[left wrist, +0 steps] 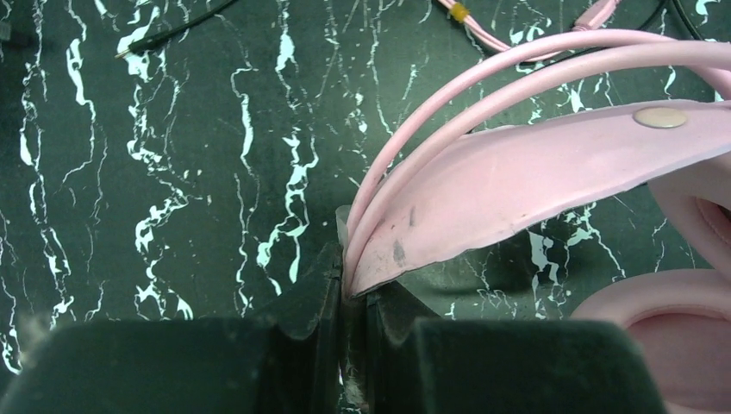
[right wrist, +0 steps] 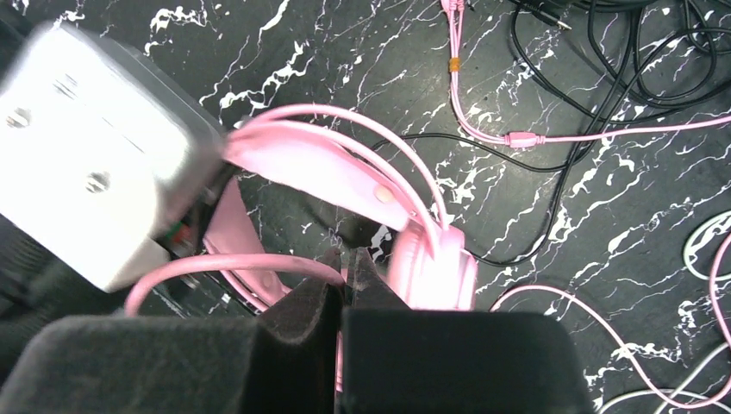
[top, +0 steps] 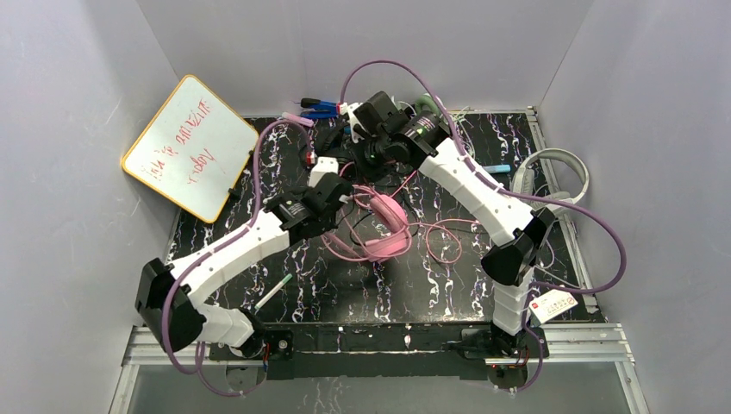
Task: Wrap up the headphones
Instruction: Wrap the headphones cable around the headphones.
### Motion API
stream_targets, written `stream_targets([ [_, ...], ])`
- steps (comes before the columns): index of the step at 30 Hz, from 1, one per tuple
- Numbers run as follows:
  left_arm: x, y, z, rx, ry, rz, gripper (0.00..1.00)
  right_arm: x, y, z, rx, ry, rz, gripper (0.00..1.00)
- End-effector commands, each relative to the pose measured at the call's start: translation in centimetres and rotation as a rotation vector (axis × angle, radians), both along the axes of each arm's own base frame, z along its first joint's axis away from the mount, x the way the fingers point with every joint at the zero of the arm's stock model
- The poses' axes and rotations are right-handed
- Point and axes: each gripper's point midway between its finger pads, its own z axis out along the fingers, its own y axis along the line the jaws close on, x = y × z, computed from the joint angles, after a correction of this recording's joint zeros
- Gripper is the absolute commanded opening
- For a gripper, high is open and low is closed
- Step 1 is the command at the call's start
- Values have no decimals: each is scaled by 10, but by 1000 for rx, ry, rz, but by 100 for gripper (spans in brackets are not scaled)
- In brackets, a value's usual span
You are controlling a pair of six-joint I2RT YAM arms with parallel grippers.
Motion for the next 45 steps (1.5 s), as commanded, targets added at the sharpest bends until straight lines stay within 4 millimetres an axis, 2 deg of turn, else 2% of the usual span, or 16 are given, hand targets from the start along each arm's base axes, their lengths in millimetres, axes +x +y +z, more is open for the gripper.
stream_targets([
  [1, 19, -34, 31, -88, -108, 18, 0, 2, 5, 19, 62, -6, -49, 1],
  [5, 20, -53, 37, -48, -138, -6, 0, 19, -8, 11, 24, -16, -149, 1],
  [10, 18, -62, 41, -31, -166, 2, 0, 43, -32, -3, 4, 16, -303, 1],
  [15, 20, -67, 43, -92, -159, 73, 0, 43, -23, 9, 164, 94, -343, 1],
  [20, 22, -79, 44, -130, -153, 56, 0, 57, -44, 15, 213, 80, -456, 1],
  [23, 24, -83, 37, -113, -139, 41, 0, 63, -53, 19, 228, 98, -499, 1],
  [28, 24, -90, 31, -133, -105, 73, 0, 48, -46, 26, 266, 134, -467, 1],
  [30, 27, -93, 36, -135, -99, 98, 0, 42, -52, 29, 276, 116, -471, 1],
  [35, 33, -102, 49, -169, -96, 149, 0, 31, -69, 22, 258, 104, -528, 1],
  [38, 36, -109, 53, -200, -86, 177, 0, 24, -74, 16, 237, 102, -560, 1],
  [45, 38, -120, 59, -248, -76, 185, 0, 17, -79, -14, 146, 103, -646, 1],
])
